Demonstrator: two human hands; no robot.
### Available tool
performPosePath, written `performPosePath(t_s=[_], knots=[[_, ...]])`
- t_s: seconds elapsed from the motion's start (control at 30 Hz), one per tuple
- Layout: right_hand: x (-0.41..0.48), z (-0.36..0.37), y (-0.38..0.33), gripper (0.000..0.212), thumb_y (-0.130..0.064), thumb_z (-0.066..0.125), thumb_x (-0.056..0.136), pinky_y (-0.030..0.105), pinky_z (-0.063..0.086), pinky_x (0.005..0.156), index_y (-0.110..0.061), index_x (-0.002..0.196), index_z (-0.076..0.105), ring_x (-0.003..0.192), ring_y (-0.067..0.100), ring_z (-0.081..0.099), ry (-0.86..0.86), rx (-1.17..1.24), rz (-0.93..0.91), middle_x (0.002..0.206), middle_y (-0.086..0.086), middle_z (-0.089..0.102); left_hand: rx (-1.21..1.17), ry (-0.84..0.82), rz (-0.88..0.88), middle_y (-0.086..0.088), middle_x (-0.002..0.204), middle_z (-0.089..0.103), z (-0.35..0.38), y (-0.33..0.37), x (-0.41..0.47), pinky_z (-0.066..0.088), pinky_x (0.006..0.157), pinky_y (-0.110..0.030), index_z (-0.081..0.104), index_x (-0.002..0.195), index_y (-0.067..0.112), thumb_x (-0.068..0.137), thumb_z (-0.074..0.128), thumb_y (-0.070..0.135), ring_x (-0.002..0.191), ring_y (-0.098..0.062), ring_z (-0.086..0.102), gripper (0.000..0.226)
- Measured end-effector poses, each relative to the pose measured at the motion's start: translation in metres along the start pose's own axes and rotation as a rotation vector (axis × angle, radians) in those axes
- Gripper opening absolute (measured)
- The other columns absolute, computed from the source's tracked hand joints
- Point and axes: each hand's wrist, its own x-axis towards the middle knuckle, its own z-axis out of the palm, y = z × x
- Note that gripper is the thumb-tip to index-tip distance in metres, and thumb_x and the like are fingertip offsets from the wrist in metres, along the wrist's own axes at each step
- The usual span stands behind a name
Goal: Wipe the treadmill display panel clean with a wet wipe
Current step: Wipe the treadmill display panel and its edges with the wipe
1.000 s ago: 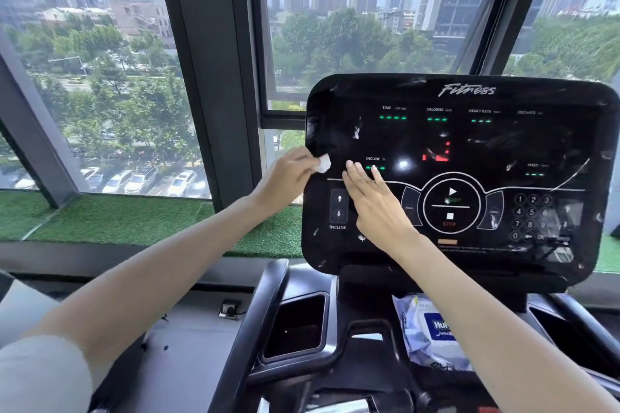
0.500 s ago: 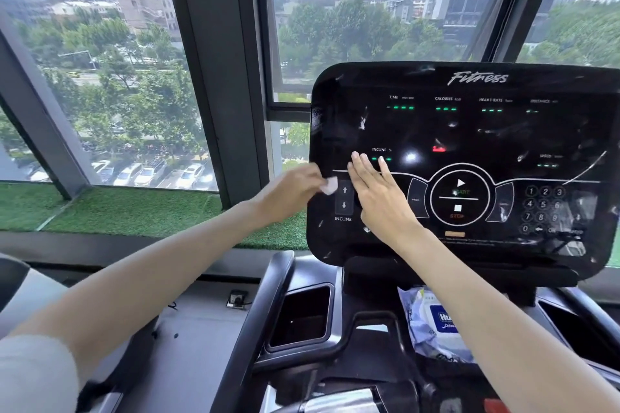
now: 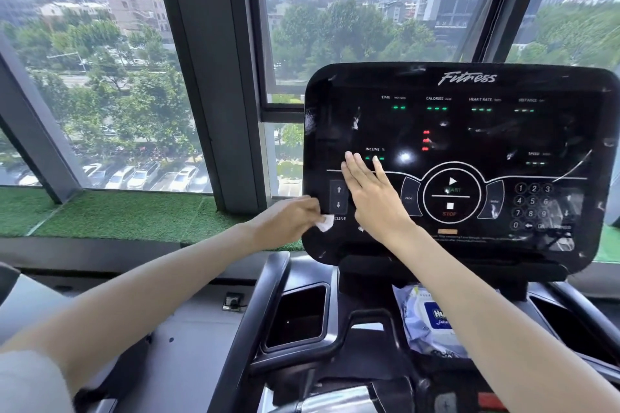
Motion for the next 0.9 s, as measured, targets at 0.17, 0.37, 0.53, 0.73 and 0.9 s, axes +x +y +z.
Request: performPosePath(t_s=[0.17,0.37,0.53,0.73,0.9], knots=[[-0.002,-0.001,-0.001,0.073,0.005,0.049,0.07,0.045,0.011,0.116,0.005,0.141,0.031,0.141,0.028,0.023,-0.009,-0.001,0.003,0.151,0.019,0.025,-0.132,0.288,-0.241,-0.011,0.086,0.061,-0.004,-0.007,0.008,0.05,0.067,-0.033,0.069,0.095,-0.003,0.084,0.061,-0.007,0.074,-0.022,0.058,0.014],[-0.012,-0.003,-0.009,0.078,0.006,0.036,0.073,0.043,0.004,0.117,0.002,0.147,0.012,0.145,0.025,0.005,0.012,0.052,0.012,0.156,0.016,0.006,-0.152,0.254,-0.244,-0.01,0.087,0.063,0.006,0.002,0.002,0.053,0.066,-0.037,0.07,0.095,-0.002,0.083,0.062,-0.005,0.073,-0.023,0.06,0.014],[-0.061,0.026,-0.043,0.077,0.007,0.038,0.069,0.041,0.013,0.117,0.004,0.144,0.023,0.143,0.026,0.015,0.027,0.183,0.057,0.154,0.018,0.019,-0.078,0.166,-0.129,-0.009,0.083,0.058,0.03,0.018,-0.011,0.053,0.064,-0.038,0.069,0.092,0.001,0.081,0.062,-0.006,0.074,-0.024,0.058,0.015],[-0.103,0.048,-0.057,0.06,-0.012,0.019,0.083,0.046,0.035,0.107,0.007,0.136,0.039,0.136,0.03,0.034,-0.073,0.195,0.014,0.145,0.022,0.037,-0.161,0.388,-0.365,-0.01,0.082,0.059,0.031,0.013,-0.006,0.049,0.066,-0.029,0.069,0.092,-0.002,0.085,0.059,-0.005,0.071,-0.017,0.054,0.012],[-0.11,0.052,-0.056,0.061,-0.008,0.021,0.078,0.046,0.039,0.104,0.007,0.133,0.044,0.132,0.03,0.04,-0.113,0.205,0.038,0.142,0.021,0.042,-0.134,0.239,-0.27,-0.009,0.084,0.057,0.047,0.022,-0.023,0.048,0.067,-0.036,0.068,0.09,0.0,0.085,0.056,-0.002,0.076,-0.018,0.051,0.013]])
